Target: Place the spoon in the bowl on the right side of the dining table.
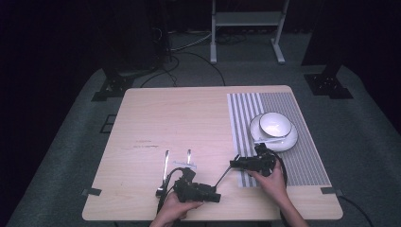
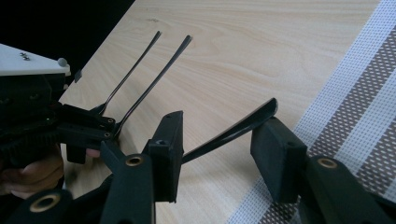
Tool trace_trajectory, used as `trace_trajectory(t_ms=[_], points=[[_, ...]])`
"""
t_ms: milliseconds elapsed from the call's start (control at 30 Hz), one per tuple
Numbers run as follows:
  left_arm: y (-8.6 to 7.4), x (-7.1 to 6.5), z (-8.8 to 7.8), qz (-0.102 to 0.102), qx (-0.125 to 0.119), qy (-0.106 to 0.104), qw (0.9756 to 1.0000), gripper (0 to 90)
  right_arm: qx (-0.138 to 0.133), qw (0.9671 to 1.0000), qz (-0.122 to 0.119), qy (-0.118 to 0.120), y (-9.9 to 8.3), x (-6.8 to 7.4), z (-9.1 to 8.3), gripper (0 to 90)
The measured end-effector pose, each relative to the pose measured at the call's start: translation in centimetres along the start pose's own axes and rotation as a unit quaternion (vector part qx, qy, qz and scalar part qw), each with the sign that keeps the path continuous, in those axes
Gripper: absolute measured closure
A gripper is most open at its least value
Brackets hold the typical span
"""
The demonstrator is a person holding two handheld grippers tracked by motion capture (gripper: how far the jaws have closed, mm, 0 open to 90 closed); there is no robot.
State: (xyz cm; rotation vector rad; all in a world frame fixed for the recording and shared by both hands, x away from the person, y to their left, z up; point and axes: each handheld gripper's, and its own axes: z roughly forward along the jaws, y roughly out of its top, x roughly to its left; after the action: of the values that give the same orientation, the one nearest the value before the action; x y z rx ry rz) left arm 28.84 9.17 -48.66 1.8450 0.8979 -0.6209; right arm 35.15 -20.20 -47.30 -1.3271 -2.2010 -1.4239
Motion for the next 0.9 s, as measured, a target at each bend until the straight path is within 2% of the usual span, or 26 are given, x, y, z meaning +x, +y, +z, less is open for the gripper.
trace_trajectory(t_ms=[200, 433, 533, 767, 900], points=[[0.0, 0.1, -0.1, 0.000, 0.000, 0.000, 1.0000, 4.1, -0.001, 0.9999, 0.014, 0.000, 0.3, -0.5, 0.4, 59.3], [0.0, 0.1, -0.1, 0.000, -0.001, 0.001, 1.0000, 4.1, -0.002, 0.9996, 0.029, 0.004, 0.4, -0.8, 0.8, 70.6], [0.1, 0.1, -0.1, 0.000, 0.000, 0.001, 1.0000, 4.1, -0.004, 0.9994, 0.033, 0.007, 0.5, -0.9, 0.9, 71.7], [0.1, 0.1, -0.1, 0.000, -0.001, 0.002, 1.0000, 4.1, -0.012, 0.9981, 0.050, 0.033, 0.9, -0.9, 1.0, 77.2], [0.1, 0.1, -0.1, 0.001, 0.000, 0.002, 1.0000, 4.0, -0.015, 0.9977, 0.050, 0.044, 1.4, -0.6, 0.9, 79.8]])
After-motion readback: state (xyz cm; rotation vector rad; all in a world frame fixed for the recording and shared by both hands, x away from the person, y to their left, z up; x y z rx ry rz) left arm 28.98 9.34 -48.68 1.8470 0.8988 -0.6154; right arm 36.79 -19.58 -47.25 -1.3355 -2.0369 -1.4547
